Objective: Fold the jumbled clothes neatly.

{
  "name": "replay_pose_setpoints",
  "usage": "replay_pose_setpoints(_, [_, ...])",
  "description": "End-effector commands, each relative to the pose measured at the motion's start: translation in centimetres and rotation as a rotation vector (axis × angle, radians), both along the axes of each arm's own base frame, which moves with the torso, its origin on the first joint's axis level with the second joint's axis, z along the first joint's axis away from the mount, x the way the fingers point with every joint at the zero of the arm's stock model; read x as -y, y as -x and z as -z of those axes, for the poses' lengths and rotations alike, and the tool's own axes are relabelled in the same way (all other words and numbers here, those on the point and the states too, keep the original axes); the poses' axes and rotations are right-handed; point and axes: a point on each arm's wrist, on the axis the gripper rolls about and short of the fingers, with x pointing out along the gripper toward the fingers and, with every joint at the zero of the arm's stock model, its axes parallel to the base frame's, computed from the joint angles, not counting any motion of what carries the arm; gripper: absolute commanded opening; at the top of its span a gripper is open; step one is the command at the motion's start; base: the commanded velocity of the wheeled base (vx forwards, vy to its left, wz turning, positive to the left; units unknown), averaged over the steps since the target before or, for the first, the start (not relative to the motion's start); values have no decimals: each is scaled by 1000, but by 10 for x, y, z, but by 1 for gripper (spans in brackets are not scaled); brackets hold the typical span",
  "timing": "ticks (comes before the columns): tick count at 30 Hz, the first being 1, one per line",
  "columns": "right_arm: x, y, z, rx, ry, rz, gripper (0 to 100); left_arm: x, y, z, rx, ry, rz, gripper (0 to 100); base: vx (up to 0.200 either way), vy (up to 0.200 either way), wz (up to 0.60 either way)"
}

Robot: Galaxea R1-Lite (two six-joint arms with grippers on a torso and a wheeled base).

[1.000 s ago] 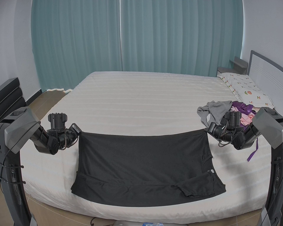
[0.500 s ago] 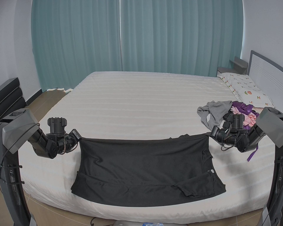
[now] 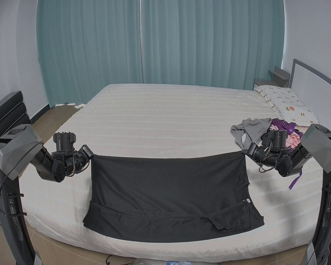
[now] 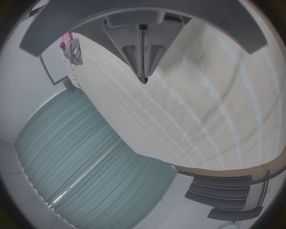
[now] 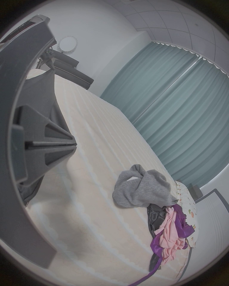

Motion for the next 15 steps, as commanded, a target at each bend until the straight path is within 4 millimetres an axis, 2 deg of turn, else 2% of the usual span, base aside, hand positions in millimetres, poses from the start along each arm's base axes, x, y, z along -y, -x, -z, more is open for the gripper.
replay_pose_setpoints(1, [-1, 0, 4, -13, 1, -4, 0, -1, 2, -1, -2, -1, -2, 0, 0, 0, 0])
replay_pose_setpoints(6, [2, 12, -7, -15, 8, -3, 0, 2, 9, 6, -40, -8, 2, 0, 0, 0, 0])
replay_pose_setpoints(12, [2, 29, 6, -74, 21, -12, 0, 3, 20, 7, -62, -13, 10, 0, 0, 0, 0])
replay_pose_setpoints(15, [3, 35, 6, -87, 23, -10, 0, 3, 28, 6, -73, -19, 23, 0, 0, 0, 0])
